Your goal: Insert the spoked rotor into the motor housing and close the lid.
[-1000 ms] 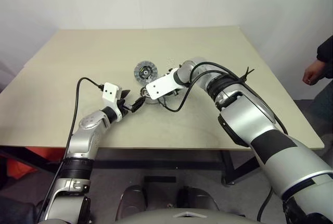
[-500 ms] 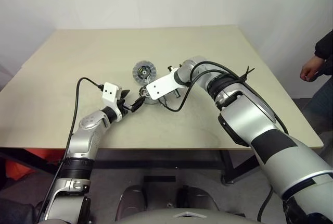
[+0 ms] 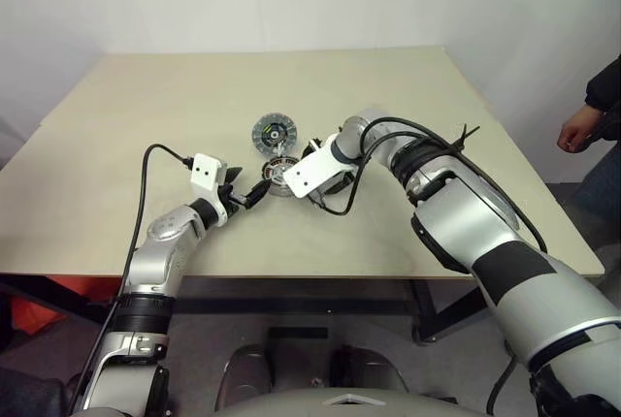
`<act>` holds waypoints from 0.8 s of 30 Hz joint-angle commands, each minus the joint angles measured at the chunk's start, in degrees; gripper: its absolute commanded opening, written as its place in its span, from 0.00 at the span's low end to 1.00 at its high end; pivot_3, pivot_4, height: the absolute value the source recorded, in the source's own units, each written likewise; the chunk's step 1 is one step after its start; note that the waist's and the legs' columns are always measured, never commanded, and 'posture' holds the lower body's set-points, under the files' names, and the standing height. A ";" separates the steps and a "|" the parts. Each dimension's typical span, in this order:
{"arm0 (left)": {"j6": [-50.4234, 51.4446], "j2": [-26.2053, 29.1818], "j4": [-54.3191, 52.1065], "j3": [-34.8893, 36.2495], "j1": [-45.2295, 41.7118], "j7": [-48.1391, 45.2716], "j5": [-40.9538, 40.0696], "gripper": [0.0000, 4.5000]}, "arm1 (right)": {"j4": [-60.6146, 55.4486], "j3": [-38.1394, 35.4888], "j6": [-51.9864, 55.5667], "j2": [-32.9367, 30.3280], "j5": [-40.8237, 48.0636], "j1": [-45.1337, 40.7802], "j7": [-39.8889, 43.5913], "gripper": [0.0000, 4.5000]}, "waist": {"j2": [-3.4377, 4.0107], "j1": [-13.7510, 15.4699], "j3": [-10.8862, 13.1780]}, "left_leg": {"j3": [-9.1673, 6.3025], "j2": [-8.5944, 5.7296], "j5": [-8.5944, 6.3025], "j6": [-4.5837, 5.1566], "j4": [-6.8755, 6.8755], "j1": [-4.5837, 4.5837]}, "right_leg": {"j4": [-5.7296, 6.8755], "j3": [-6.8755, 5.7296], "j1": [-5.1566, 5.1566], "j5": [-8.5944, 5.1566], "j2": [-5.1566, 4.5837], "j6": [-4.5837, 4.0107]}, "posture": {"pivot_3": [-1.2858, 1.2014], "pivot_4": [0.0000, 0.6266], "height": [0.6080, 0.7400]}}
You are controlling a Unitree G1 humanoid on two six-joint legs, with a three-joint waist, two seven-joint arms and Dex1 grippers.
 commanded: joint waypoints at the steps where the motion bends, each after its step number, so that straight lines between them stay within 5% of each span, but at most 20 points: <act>1: -0.84 0.53 -1.75 0.68 -0.15 0.29 0.06 1.00 | -0.71 0.69 -0.51 0.75 -0.34 -0.37 -0.60 1.00 | -0.01 -0.02 -0.01 | 0.00 0.00 0.00 0.00 0.01 0.00 | 0.01 0.00 0.03 0.00 0.00 0.00 | 0.52 0.00 1.00; 24: -0.68 0.23 -3.57 0.86 1.69 1.87 -0.26 1.00 | -0.88 1.27 -1.64 4.55 -1.04 -2.26 -2.63 1.00 | -0.01 -0.20 -0.01 | 0.00 0.03 0.00 -0.06 0.03 0.05 | 0.11 0.01 0.10 -0.01 0.01 -0.01 | 0.52 0.00 1.00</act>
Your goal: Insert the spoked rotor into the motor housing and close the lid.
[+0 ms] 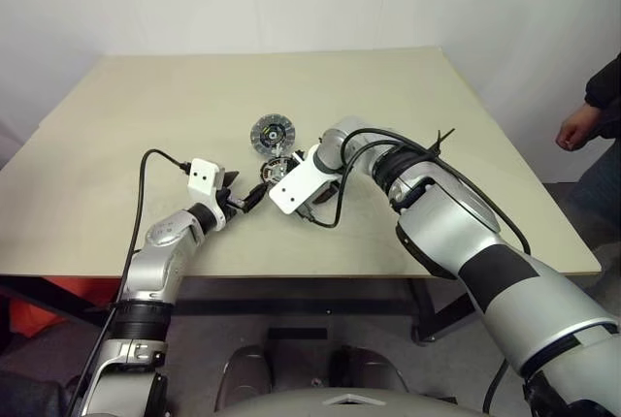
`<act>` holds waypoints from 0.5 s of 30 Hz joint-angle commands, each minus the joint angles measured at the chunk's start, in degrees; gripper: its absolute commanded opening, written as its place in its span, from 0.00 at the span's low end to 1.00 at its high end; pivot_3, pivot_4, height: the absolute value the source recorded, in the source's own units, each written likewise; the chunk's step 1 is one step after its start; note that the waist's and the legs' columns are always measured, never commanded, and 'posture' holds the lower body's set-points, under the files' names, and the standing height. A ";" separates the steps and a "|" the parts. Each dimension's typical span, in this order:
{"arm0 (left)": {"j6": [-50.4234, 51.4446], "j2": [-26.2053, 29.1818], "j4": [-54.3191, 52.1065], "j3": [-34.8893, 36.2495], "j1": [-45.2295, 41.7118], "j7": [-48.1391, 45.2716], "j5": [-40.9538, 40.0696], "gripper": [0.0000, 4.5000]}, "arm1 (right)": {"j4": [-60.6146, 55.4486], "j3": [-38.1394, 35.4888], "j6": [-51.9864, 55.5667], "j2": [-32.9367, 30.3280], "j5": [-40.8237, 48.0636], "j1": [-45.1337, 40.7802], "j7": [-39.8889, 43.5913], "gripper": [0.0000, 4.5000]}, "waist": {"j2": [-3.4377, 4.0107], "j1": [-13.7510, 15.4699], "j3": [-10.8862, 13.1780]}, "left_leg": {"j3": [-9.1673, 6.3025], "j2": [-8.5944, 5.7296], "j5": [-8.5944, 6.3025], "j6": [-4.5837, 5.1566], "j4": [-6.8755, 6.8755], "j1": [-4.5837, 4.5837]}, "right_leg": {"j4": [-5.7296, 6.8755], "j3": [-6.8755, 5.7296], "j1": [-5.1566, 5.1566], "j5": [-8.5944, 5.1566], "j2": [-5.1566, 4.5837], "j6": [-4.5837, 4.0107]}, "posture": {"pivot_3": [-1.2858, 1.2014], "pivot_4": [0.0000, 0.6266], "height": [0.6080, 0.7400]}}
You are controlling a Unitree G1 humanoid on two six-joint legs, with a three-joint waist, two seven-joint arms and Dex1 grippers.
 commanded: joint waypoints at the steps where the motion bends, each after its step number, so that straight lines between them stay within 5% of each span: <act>1: -0.67 0.21 -2.30 0.72 -0.32 0.31 -0.23 1.00 | -0.85 -0.36 -0.65 0.52 0.64 -1.33 -1.56 1.00 | 0.00 0.00 0.00 | 0.00 0.00 0.00 0.00 0.00 0.00 | 0.00 0.00 0.00 0.00 0.00 0.00 | 0.52 0.00 1.00; 15: -0.84 -0.10 -1.36 0.35 -1.24 -0.02 -0.14 1.00 | -0.87 -0.88 -1.89 -1.29 1.15 -2.64 0.82 1.00 | 0.01 0.12 0.01 | -0.01 0.00 -0.01 0.01 0.04 0.02 | 0.01 0.00 -0.05 0.00 0.00 -0.01 | 0.52 0.00 1.00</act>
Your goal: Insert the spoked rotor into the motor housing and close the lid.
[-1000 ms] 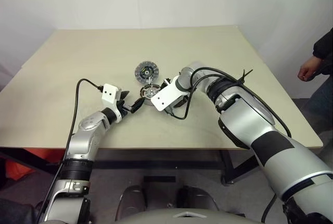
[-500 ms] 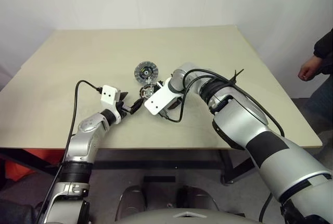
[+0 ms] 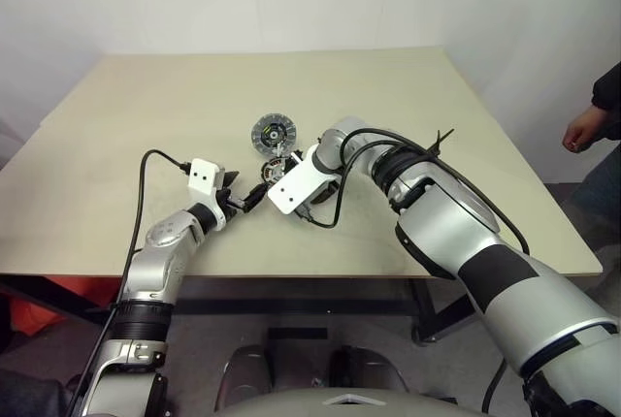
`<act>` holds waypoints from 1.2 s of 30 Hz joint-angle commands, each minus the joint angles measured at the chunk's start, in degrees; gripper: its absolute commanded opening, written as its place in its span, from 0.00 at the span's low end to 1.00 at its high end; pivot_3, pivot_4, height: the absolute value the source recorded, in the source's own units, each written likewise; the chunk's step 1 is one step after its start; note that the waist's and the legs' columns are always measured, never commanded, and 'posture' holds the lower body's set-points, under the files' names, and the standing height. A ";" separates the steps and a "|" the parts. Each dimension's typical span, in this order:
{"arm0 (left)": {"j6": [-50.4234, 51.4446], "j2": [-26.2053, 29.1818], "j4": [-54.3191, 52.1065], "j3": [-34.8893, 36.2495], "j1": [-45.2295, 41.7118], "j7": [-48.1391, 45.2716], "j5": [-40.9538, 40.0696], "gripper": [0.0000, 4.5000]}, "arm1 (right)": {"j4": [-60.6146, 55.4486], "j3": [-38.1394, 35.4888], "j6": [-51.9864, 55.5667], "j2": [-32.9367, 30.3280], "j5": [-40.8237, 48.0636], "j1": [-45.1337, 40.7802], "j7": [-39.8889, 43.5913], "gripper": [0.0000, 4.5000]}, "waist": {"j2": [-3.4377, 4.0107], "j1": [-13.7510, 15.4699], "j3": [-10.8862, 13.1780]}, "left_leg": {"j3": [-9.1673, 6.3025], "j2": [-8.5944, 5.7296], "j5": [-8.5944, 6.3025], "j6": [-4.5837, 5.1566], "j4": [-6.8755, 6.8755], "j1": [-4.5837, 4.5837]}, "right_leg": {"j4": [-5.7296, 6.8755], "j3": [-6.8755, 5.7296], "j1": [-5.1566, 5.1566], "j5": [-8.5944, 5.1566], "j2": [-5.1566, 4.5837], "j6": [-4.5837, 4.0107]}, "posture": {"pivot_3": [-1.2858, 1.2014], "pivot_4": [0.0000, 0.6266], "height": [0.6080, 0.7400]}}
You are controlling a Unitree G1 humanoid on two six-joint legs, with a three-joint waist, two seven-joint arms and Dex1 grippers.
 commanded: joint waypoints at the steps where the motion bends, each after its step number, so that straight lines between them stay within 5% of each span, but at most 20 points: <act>1: -0.88 0.09 -1.21 0.33 -1.28 -0.14 -0.11 1.00 | -0.87 -0.57 -1.44 -1.45 0.88 -3.00 1.53 1.00 | 0.00 0.04 0.00 | 0.00 0.00 0.00 0.00 0.01 0.00 | 0.00 0.00 0.00 0.00 0.00 0.00 | 0.52 0.00 1.00; 15: -1.25 -0.02 -0.18 0.18 -2.15 -0.70 0.14 1.00 | -1.39 -1.73 -4.48 -3.39 3.10 -4.51 9.62 1.00 | 0.01 0.06 0.00 | -0.01 0.00 -0.01 0.03 0.05 -0.05 | 0.01 0.00 -0.04 0.00 0.00 0.00 | 0.52 0.00 1.00; 36: -1.56 -0.12 2.00 -0.26 -4.15 -1.69 0.39 1.00 | -1.68 -4.87 -2.00 -5.21 4.38 -7.54 5.14 1.00 | 0.01 0.09 0.00 | -0.01 0.00 -0.02 0.05 0.07 -0.09 | 0.00 -0.01 -0.08 0.00 0.00 0.00 | 0.52 0.00 1.00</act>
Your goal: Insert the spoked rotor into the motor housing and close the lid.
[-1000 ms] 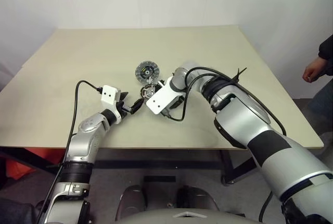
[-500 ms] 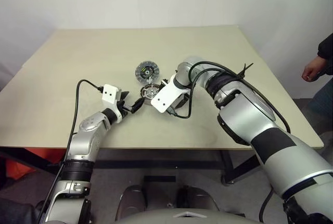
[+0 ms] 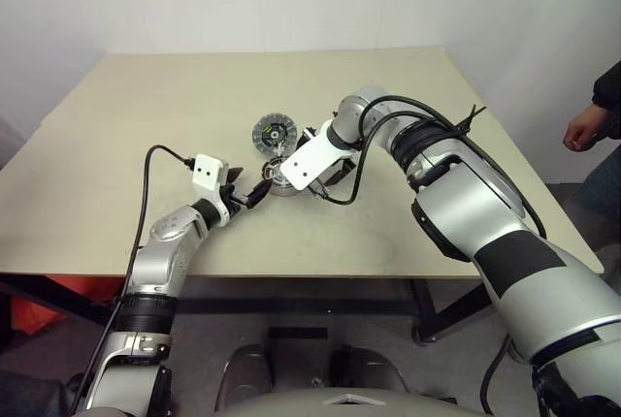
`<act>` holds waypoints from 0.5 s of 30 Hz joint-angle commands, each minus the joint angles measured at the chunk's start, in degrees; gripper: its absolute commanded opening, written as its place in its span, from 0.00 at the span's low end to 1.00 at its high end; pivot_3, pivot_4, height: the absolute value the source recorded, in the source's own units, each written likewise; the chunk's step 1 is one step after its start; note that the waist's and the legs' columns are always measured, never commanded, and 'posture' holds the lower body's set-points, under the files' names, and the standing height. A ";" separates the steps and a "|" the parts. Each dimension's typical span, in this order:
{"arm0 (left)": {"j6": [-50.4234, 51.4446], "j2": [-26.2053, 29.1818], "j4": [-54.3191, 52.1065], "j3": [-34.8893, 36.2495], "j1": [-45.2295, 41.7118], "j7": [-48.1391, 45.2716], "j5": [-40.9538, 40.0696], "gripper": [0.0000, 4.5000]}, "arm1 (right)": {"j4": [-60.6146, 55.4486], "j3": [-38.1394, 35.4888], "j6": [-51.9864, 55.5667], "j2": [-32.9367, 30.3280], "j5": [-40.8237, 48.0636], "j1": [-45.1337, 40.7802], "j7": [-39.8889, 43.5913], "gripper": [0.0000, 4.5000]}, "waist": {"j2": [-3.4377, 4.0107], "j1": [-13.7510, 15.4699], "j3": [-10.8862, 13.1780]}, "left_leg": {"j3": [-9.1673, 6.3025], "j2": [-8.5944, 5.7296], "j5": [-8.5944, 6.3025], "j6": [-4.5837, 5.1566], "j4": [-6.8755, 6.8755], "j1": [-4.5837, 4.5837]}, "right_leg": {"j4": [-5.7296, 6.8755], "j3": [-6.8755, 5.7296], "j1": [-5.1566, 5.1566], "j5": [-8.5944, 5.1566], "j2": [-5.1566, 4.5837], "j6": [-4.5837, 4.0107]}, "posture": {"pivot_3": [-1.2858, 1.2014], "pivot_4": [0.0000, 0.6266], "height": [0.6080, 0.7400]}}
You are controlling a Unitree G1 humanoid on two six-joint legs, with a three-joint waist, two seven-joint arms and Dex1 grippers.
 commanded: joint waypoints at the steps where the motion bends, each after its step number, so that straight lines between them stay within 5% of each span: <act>1: -1.17 0.60 -0.22 0.06 -1.94 -0.80 0.28 1.00 | -1.70 -0.79 1.27 -0.26 0.67 -2.55 -4.37 1.00 | 0.00 0.01 0.00 | 0.00 0.00 0.00 0.00 0.00 -0.01 | 0.00 0.00 0.00 0.00 0.00 0.00 | 0.52 0.00 1.00; 7: -1.40 0.75 0.45 0.63 -2.62 -0.87 0.19 1.00 | -1.57 -8.04 8.81 0.56 6.85 -2.66 -11.48 1.00 | 0.00 -0.01 0.00 | 0.00 0.00 0.00 0.00 0.00 -0.04 | 0.01 0.00 -0.05 0.00 0.00 0.00 | 0.52 0.00 1.00; 15: 0.60 0.90 -1.89 0.87 -1.77 -0.13 -0.52 1.00 | -4.12 -30.72 23.39 0.98 28.63 1.25 -17.89 1.00 | 0.00 0.41 0.00 | 0.00 0.00 -0.01 0.02 0.01 -0.10 | 0.00 0.00 -0.11 0.00 0.00 -0.01 | 0.52 0.00 1.00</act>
